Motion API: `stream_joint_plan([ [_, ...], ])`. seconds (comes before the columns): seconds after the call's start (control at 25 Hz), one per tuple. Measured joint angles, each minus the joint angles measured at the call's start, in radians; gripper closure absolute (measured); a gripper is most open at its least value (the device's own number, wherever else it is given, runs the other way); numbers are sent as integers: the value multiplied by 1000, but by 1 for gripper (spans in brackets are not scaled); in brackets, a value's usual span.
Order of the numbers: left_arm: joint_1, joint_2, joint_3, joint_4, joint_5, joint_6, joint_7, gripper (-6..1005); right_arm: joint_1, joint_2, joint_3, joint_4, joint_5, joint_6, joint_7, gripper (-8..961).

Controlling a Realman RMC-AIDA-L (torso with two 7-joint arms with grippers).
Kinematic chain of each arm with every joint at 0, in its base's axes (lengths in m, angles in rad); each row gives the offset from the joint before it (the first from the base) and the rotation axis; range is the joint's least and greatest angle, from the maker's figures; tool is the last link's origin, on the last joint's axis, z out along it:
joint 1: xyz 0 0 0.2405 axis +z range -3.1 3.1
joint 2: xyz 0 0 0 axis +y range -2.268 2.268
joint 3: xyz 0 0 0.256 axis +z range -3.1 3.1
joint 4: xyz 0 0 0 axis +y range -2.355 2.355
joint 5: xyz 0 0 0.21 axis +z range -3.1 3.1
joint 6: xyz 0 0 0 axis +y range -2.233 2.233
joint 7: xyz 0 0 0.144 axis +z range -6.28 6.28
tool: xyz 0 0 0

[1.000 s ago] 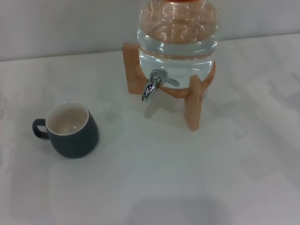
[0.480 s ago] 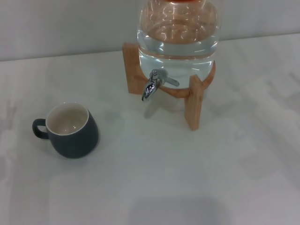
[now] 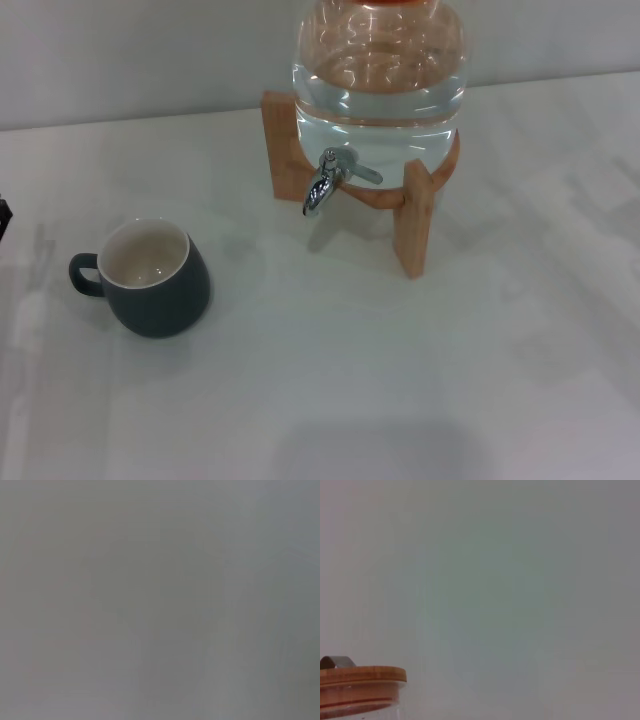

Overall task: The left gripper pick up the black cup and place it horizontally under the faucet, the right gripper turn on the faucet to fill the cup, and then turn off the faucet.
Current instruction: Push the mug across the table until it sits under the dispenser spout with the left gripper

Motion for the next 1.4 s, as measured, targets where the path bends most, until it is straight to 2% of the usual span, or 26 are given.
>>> stream_joint_plan([
  [0.44,51,-2,96,42,-4,-1,4,117,-1,0,-1,0,-11,-2,0,110],
  [1.4,125,-1,128,111,0,54,90,118,-4,-7,-1,-5,-38,-13,17,110],
])
